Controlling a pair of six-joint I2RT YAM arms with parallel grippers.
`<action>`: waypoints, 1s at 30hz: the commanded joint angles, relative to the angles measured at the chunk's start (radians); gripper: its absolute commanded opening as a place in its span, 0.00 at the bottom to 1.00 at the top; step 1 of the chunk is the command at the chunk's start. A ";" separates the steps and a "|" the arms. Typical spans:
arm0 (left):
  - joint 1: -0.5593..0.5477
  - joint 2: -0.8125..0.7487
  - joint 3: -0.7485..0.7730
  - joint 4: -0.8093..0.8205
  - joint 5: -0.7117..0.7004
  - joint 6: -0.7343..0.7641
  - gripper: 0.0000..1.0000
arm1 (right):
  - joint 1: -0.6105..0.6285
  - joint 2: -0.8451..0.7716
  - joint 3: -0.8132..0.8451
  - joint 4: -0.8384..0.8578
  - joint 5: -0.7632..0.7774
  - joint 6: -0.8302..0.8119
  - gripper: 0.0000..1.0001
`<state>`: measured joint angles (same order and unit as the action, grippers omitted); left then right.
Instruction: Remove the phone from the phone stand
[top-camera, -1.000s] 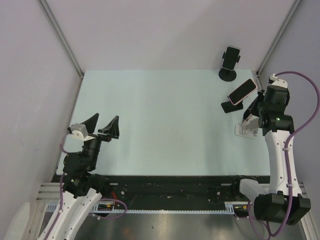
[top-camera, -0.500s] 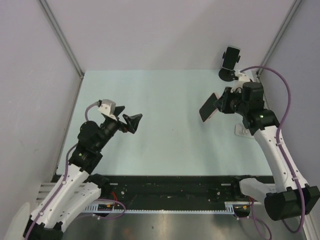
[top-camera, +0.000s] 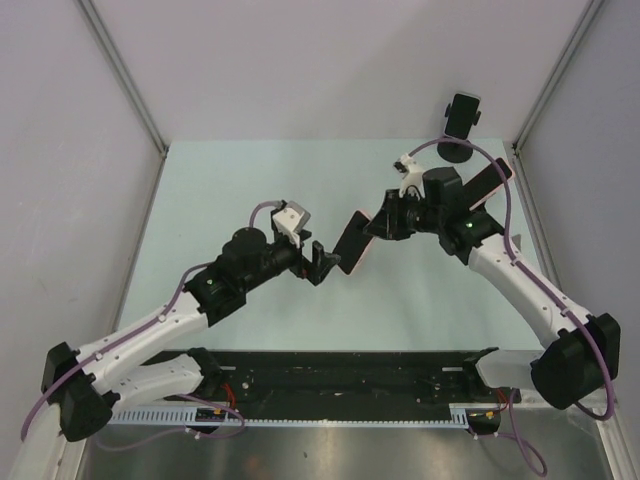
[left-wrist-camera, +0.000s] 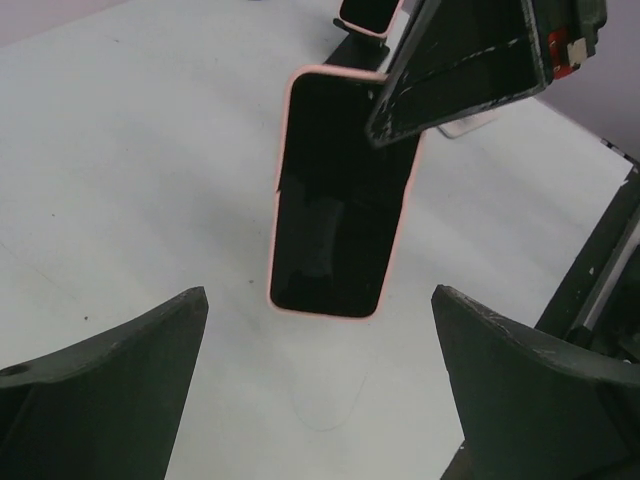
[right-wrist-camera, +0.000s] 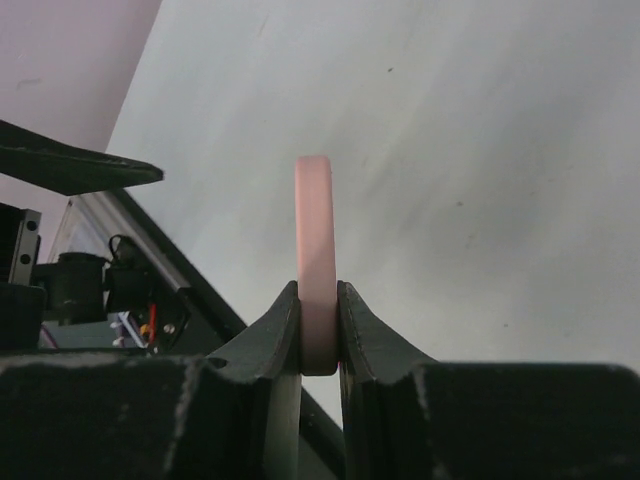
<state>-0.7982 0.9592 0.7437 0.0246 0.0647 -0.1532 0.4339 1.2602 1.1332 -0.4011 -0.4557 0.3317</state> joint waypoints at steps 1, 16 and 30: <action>-0.053 0.044 0.078 -0.005 -0.062 0.009 1.00 | 0.058 0.033 0.010 0.117 -0.064 0.081 0.00; -0.101 0.200 0.187 -0.209 -0.172 -0.040 1.00 | 0.115 0.111 0.010 0.137 -0.121 0.159 0.00; -0.102 0.306 0.283 -0.328 -0.109 -0.048 1.00 | 0.121 0.142 0.010 0.157 -0.162 0.181 0.00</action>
<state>-0.8921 1.2579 0.9783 -0.2832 -0.0727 -0.1856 0.5488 1.4040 1.1259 -0.3267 -0.5587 0.4793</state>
